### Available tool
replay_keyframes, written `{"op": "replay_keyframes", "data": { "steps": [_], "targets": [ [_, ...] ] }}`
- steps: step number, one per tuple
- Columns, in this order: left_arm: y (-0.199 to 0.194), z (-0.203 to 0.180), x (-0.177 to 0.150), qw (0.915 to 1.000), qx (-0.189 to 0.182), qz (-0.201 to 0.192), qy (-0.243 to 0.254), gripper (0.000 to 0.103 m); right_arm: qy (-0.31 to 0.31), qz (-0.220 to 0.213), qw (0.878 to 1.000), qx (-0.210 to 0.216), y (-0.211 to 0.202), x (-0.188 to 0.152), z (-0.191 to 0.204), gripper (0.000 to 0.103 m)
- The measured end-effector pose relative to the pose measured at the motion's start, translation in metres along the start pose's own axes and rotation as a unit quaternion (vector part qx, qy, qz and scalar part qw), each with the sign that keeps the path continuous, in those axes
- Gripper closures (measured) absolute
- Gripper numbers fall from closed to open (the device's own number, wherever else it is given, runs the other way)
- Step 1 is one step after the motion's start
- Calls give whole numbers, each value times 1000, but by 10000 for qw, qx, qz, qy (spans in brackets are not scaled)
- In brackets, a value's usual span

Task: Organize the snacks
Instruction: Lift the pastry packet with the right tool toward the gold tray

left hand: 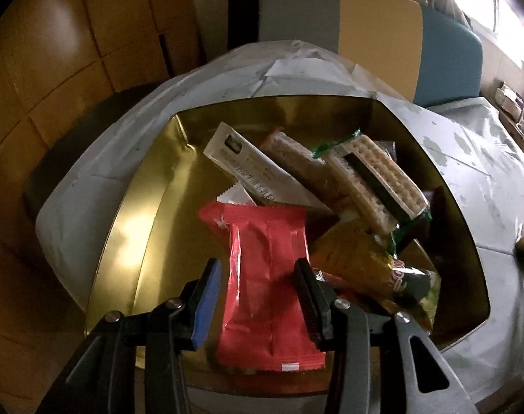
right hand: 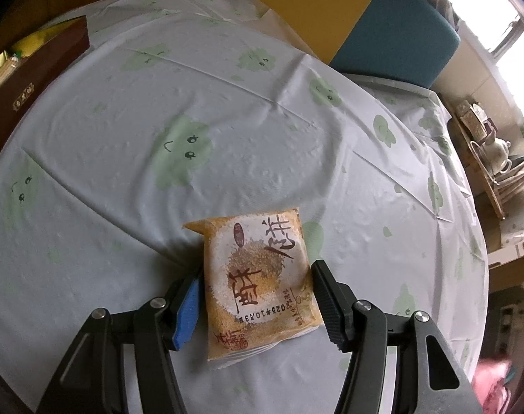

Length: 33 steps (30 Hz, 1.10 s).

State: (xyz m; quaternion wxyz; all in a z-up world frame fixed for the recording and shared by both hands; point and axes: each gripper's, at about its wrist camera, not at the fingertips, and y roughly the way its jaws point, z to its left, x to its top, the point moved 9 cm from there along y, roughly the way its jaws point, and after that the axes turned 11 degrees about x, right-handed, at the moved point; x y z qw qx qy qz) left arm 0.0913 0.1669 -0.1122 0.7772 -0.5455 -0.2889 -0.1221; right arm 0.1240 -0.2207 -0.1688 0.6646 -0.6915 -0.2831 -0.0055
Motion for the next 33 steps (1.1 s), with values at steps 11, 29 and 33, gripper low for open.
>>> {"op": "replay_keyframes", "data": {
  "steps": [11, 29, 33],
  "targets": [
    [-9, 6, 12, 9996, 0, -167, -220, 59, 7, 8, 10000, 5, 0, 0, 1, 46],
    [-41, 2, 16, 9978, -249, -581, -182, 59, 354, 13, 9989, 307, 4, 1, 0, 46],
    [-44, 0, 14, 9973, -312, -647, -169, 59, 356, 66, 9990, 256, 4, 2, 0, 46]
  ]
}}
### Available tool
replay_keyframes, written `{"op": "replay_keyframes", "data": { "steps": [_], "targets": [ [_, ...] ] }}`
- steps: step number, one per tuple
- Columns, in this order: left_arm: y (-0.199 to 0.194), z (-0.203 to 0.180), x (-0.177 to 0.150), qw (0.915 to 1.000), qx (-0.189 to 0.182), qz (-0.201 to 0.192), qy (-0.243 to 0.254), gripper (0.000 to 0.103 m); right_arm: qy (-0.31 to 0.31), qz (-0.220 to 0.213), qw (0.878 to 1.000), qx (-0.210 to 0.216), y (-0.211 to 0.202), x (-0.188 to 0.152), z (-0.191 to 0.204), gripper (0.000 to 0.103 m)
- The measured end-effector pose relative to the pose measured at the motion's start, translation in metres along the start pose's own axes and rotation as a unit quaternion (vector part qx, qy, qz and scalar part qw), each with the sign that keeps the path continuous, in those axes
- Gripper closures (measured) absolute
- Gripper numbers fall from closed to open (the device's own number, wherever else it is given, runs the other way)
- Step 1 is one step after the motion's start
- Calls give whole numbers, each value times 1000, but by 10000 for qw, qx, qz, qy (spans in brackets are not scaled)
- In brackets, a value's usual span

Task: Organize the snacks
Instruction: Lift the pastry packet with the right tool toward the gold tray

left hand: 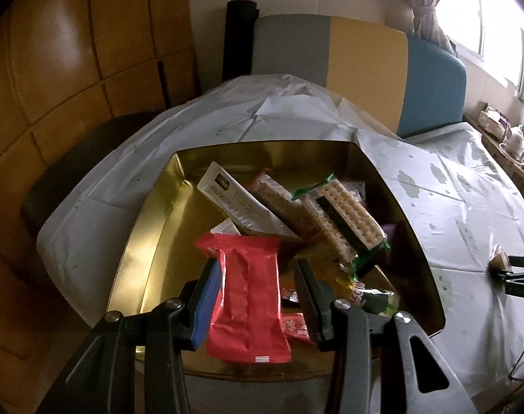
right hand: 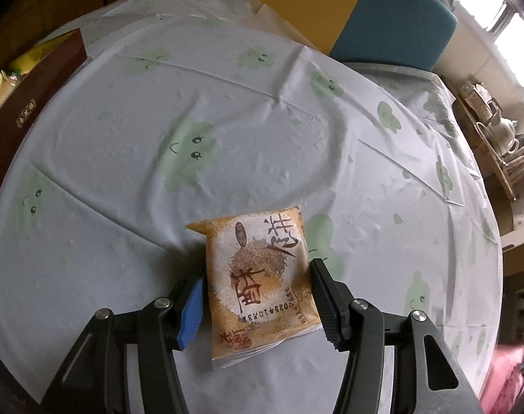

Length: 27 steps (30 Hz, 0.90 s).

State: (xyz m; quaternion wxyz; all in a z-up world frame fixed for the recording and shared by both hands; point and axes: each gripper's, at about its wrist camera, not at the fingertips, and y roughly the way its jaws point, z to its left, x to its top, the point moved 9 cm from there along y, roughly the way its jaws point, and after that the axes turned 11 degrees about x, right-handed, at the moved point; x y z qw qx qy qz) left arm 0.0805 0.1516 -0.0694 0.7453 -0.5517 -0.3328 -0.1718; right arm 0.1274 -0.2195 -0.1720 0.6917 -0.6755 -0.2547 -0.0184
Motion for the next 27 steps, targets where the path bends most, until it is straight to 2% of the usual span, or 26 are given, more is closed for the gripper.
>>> {"op": "replay_keyframes", "data": {
  "steps": [12, 19, 27],
  "targets": [
    [-8, -1, -1, 9998, -137, -110, 1, 59, 231, 221, 9995, 51, -3, -4, 9, 46],
    [-8, 3, -2, 9999, -124, -103, -26, 59, 319, 54, 9985, 435, -9, -5, 36, 47],
    [-6, 8, -3, 9999, -91, -83, -92, 59, 136, -414, 9942, 982, -36, 24, 83, 47]
  ]
}}
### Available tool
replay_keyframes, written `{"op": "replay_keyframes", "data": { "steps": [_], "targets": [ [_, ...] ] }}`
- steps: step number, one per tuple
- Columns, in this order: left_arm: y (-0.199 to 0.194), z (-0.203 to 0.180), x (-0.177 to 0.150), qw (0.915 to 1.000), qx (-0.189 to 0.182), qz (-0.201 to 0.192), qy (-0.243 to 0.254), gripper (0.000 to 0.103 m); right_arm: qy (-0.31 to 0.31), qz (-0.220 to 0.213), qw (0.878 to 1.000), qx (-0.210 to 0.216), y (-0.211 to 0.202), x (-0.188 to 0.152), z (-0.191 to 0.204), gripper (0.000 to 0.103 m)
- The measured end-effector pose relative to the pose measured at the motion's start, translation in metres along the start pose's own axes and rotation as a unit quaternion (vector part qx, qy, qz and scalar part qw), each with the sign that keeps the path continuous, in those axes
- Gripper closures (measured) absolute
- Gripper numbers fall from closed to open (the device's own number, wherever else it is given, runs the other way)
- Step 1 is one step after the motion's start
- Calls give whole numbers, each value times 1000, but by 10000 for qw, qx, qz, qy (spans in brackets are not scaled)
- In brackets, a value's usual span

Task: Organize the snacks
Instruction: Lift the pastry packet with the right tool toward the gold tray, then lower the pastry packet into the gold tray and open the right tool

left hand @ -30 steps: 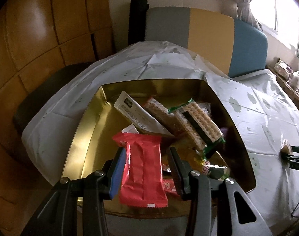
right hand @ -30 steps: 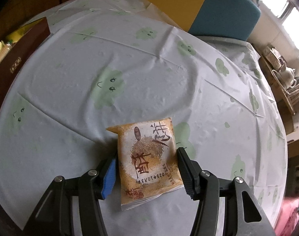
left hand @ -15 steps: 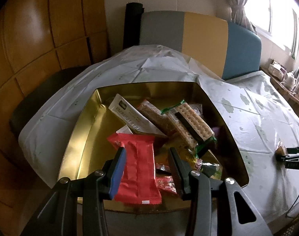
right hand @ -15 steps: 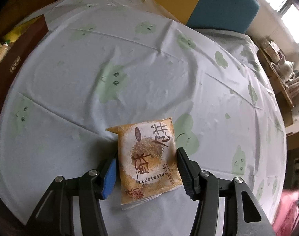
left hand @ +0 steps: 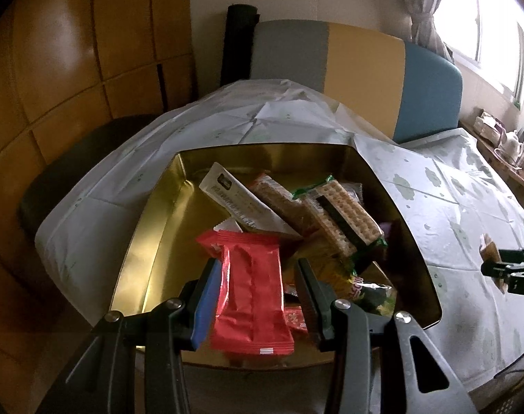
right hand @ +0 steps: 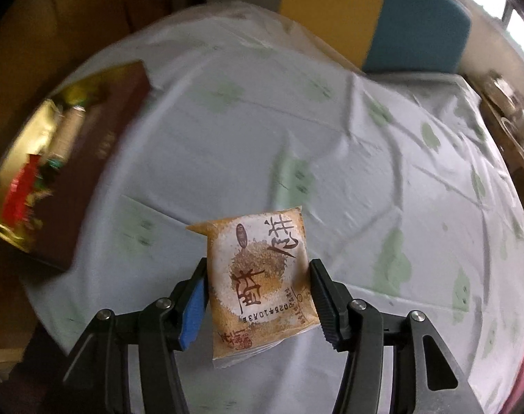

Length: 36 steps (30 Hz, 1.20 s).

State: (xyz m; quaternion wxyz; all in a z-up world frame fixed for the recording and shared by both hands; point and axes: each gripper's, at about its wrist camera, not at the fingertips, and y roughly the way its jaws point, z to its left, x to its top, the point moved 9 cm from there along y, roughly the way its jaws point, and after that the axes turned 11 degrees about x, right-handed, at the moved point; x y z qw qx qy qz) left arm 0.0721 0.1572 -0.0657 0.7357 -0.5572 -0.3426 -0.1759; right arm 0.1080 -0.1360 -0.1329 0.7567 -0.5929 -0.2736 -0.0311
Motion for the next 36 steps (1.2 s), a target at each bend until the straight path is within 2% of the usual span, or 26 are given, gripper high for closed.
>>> {"op": "replay_keyframes", "data": {
  "steps": [6, 11, 19, 23, 25, 29, 36],
  "targets": [
    [2, 12, 2, 9998, 102, -27, -137, 59, -475, -294, 9977, 390, -14, 24, 57, 47],
    [2, 23, 4, 9995, 185, -34, -238, 59, -1037, -430, 9904, 801, -21, 43, 114, 47],
    [6, 43, 6, 9983, 351, -24, -463, 59, -1825, -264, 9746, 1275, -2, 53, 196, 47],
    [9, 46, 7, 9980, 364, -11, -516, 59, -1984, -86, 9717, 1280, 27, 57, 218, 47],
    [10, 47, 7, 9980, 370, -6, -519, 59, -2087, -59, 9721, 1069, 45, 63, 222, 47],
    [11, 50, 7, 9978, 371, 11, -546, 59, -2032, -5, 9749, 905, 66, 78, 223, 48],
    [12, 51, 6, 9977, 376, 29, -572, 59, -1933, 22, 9773, 861, 73, 84, 223, 48]
  ]
}}
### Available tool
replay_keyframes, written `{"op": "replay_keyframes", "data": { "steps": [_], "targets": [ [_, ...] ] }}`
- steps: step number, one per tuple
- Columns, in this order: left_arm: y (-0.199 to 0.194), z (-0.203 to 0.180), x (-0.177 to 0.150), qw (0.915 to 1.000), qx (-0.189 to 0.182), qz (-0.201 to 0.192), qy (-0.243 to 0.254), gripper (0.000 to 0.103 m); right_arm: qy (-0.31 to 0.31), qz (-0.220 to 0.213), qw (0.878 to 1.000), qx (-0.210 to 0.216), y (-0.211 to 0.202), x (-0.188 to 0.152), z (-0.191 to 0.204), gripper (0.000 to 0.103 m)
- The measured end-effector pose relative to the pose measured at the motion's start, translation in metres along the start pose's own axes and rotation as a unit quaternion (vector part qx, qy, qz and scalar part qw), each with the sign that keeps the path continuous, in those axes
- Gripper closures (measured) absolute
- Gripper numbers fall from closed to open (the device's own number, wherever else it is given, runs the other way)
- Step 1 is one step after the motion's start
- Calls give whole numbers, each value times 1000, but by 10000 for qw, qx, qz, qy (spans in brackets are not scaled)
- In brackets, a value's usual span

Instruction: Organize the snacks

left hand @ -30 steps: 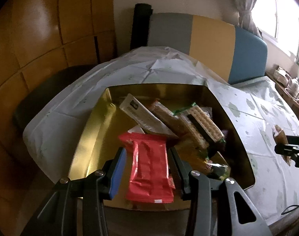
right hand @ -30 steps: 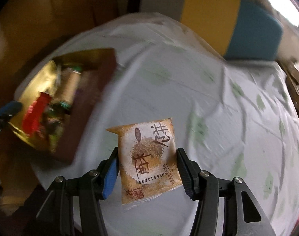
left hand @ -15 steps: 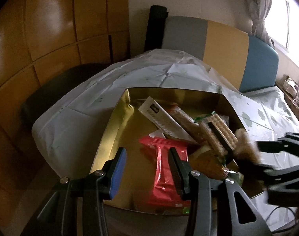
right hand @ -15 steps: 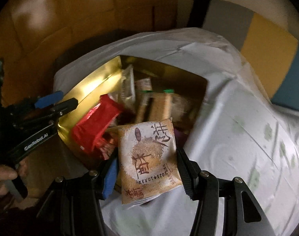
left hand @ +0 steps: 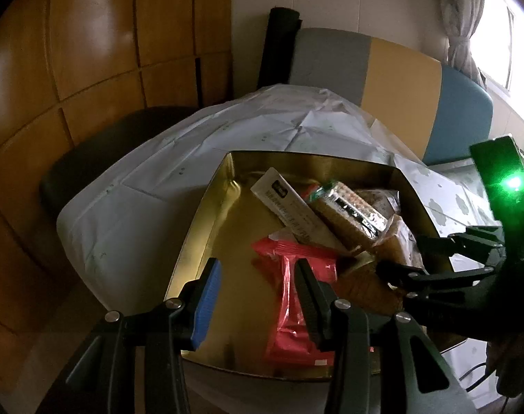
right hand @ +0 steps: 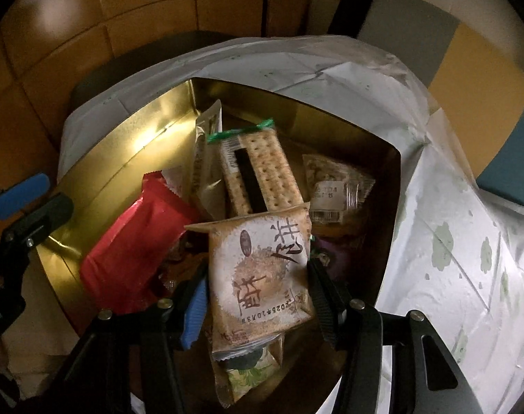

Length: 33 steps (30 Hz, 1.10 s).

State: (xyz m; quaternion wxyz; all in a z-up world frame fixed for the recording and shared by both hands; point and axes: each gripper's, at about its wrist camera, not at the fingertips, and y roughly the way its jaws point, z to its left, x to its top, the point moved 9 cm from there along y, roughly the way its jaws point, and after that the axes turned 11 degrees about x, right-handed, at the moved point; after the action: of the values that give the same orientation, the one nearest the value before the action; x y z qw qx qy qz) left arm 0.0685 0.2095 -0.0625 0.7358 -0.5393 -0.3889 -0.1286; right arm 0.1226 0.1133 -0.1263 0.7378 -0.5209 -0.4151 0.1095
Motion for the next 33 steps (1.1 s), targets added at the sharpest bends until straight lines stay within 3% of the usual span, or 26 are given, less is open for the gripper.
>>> {"op": "replay_keyframes", "data": {
  "steps": [9, 19, 31, 33],
  "targets": [
    [-5, -6, -2, 10000, -29, -21, 57, 59, 491, -217, 9983, 238, -18, -10, -6, 33],
    [-15, -16, -1, 9998, -49, -113, 146, 59, 797, -637, 9947, 86, -42, -24, -13, 32],
    [-37, -36, -9, 9992, -62, -304, 246, 57, 1155, -1396, 9813, -648, -92, -50, -20, 22],
    [-42, -39, -12, 9991, -88, -351, 240, 49, 1210, -1525, 9769, -877, -101, -58, -20, 20]
  ]
}}
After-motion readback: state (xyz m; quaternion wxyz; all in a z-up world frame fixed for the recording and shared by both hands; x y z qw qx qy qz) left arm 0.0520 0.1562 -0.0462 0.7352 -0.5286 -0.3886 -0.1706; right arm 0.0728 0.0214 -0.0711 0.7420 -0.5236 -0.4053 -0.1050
